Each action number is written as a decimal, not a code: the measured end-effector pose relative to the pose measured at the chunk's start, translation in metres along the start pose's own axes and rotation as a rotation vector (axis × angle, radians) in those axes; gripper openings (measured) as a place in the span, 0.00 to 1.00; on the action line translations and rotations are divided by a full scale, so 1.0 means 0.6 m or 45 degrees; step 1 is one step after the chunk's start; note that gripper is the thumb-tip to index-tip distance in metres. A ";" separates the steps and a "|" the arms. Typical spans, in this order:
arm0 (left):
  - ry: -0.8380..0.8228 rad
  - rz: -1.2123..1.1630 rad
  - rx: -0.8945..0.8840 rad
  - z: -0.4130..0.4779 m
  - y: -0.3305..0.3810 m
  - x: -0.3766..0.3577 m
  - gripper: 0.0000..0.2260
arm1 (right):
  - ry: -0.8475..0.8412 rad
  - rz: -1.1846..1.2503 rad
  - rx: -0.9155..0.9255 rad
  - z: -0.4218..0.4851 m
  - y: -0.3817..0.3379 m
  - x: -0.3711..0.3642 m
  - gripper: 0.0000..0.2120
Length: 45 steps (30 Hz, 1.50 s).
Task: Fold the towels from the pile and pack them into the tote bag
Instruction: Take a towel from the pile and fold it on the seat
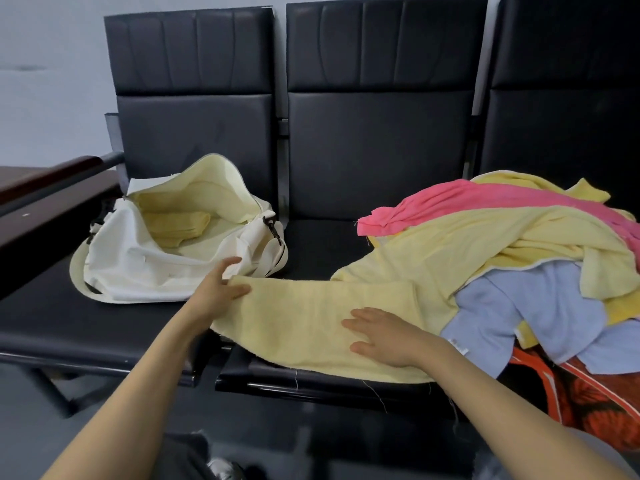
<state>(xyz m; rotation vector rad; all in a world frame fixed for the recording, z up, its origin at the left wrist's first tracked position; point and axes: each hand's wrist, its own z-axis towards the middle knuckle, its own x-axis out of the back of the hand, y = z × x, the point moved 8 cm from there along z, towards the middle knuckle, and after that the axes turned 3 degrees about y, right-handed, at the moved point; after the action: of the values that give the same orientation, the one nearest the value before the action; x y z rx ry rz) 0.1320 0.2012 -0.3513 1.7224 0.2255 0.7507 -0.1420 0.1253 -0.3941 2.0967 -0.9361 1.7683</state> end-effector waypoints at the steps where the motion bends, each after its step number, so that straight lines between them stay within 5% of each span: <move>1: -0.088 -0.048 -0.003 -0.006 0.009 -0.009 0.18 | 0.003 0.017 -0.005 0.000 0.001 0.001 0.27; 8: -0.654 -0.224 -0.059 -0.059 0.089 -0.120 0.29 | 0.122 0.228 -0.093 -0.024 0.026 0.035 0.23; 13: -0.777 -0.080 -0.180 -0.091 0.136 -0.235 0.31 | 0.343 0.507 -0.341 -0.044 0.086 0.070 0.17; 22: -1.044 0.270 -0.343 -0.137 0.127 -0.385 0.24 | 0.360 1.148 -0.657 -0.065 0.139 0.064 0.13; 28: -0.831 0.261 -0.436 -0.116 0.136 -0.358 0.23 | 0.375 1.129 -0.762 -0.079 0.150 0.064 0.14; 35: -0.635 0.504 -0.490 -0.093 0.112 -0.333 0.17 | 0.501 0.548 -0.682 -0.066 0.133 0.073 0.25; 40: -0.314 0.649 -0.342 -0.055 0.086 -0.289 0.15 | 0.558 0.582 -0.725 -0.068 0.155 0.094 0.21; 45: -0.362 0.730 0.015 -0.039 0.037 -0.267 0.22 | 0.368 0.460 -0.784 -0.074 0.165 0.069 0.22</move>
<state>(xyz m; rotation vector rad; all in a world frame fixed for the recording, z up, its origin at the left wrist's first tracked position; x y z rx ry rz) -0.0111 0.1304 -0.3862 1.8996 -0.4800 0.8968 -0.2347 0.0614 -0.3653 1.3155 -1.5882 1.5865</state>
